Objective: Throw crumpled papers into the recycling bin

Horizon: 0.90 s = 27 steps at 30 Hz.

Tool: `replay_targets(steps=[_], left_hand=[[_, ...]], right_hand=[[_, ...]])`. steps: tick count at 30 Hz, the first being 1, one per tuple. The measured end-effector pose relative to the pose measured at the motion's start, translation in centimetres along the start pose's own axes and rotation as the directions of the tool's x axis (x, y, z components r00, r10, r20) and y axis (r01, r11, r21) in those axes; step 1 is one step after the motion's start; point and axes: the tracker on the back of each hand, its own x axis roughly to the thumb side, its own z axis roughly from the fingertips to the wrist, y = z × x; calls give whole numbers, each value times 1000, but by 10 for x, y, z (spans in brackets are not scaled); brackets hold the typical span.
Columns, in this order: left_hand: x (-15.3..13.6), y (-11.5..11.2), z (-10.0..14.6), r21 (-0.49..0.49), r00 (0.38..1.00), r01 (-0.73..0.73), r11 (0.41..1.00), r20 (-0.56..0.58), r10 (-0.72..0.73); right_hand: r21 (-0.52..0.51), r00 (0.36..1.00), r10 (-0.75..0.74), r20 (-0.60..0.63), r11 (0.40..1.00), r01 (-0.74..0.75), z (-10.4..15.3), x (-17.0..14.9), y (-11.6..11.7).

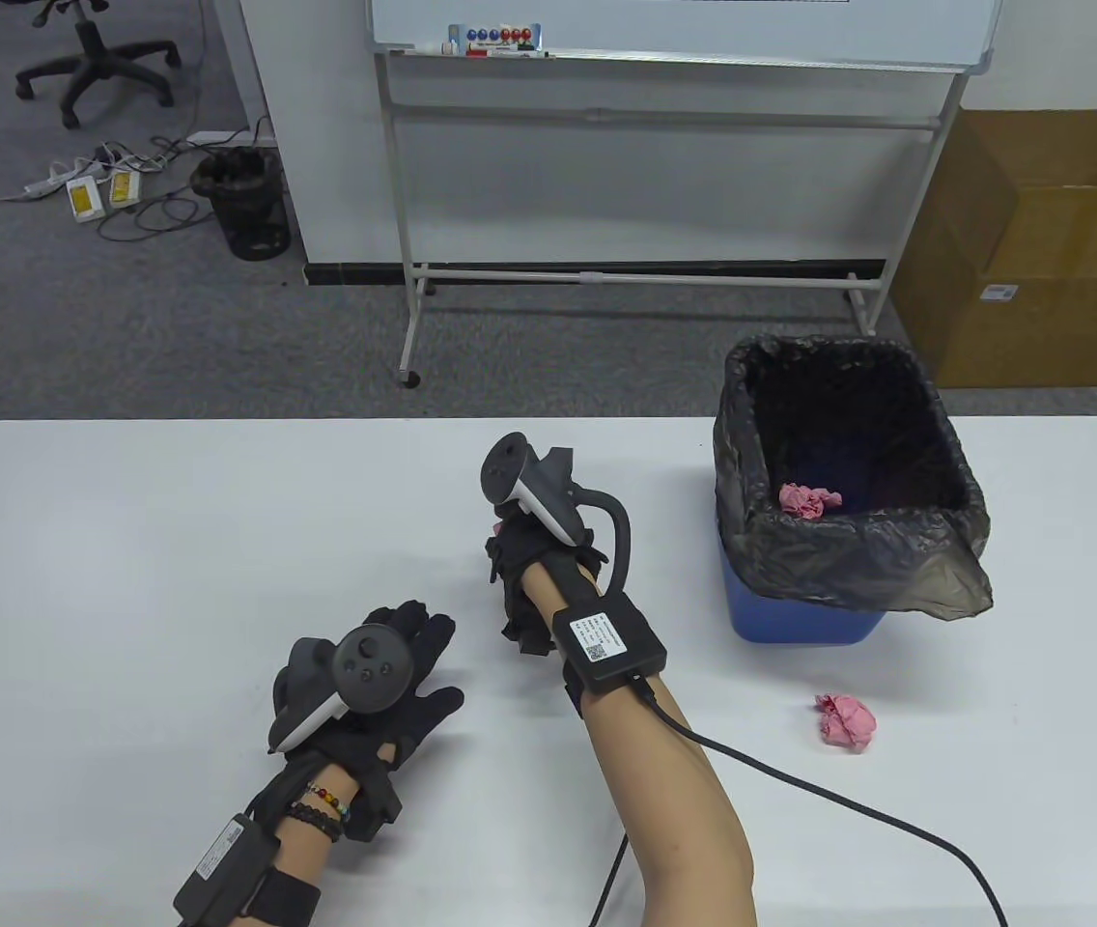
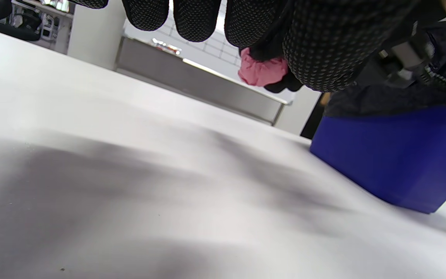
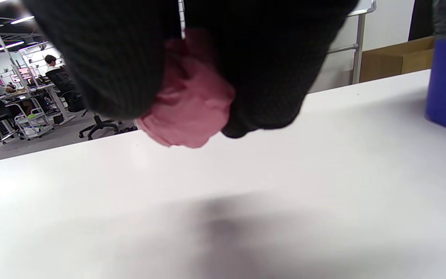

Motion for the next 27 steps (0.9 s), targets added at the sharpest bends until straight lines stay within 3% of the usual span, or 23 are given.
replay_targets(steps=[8, 17, 27], left_hand=[[2, -1, 1, 2, 1000, -2, 1000, 14, 2], [4, -2, 2, 2, 1000, -3, 1000, 23, 3], [6, -4, 2, -5, 1000, 7, 1000, 26, -7]], right_hand=[[-14, 995, -95, -40, 995, 95, 13, -15, -35], [-210, 969, -238, -65, 953, 220, 33, -46, -107], [-585, 930, -366, 30, 748, 314, 59, -82, -163]])
